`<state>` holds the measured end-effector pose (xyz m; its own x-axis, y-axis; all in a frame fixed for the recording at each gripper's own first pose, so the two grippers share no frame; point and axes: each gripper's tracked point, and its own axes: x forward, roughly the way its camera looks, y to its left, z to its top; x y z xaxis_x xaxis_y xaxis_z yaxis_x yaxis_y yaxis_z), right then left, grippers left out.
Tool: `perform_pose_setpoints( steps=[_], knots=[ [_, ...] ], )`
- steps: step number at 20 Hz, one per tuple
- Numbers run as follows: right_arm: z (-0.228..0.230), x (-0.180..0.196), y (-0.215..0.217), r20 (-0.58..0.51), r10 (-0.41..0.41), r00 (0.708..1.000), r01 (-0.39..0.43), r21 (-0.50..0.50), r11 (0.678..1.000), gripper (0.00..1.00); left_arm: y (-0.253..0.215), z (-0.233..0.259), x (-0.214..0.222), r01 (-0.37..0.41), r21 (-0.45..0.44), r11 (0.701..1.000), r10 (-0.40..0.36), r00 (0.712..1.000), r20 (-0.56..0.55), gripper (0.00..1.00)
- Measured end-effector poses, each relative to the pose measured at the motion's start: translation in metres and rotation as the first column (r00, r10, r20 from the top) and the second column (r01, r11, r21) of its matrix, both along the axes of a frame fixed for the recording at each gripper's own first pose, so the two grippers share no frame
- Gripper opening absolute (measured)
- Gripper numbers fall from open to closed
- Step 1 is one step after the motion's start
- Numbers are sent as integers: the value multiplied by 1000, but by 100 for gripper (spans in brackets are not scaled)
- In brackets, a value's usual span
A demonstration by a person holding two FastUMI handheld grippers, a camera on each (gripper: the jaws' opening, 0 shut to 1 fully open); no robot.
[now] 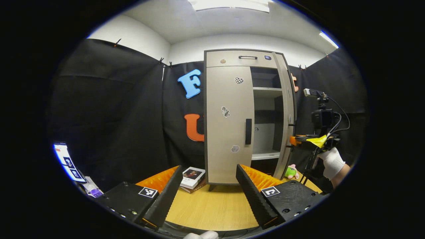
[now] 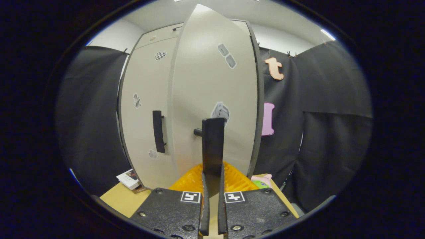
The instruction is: Open the right door of the double-door shoe cabinet with the right hand, and open the left door with the left hand.
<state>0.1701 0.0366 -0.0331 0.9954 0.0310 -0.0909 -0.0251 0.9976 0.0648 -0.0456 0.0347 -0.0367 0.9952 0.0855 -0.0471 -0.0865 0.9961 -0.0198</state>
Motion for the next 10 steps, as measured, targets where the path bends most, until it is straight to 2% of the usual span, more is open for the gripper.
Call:
perform_pose_setpoints(
  steps=[6,10],
  knots=[
    [-5,-17,-42,-3,-20,1000,20,-22,1000,9,-21,3,8,34,-5,999,-34,999,6,97],
    [-8,-20,-78,5,-64,998,64,-41,997,5,-42,5,15,62,-4,998,-62,998,10,97]
  ],
)
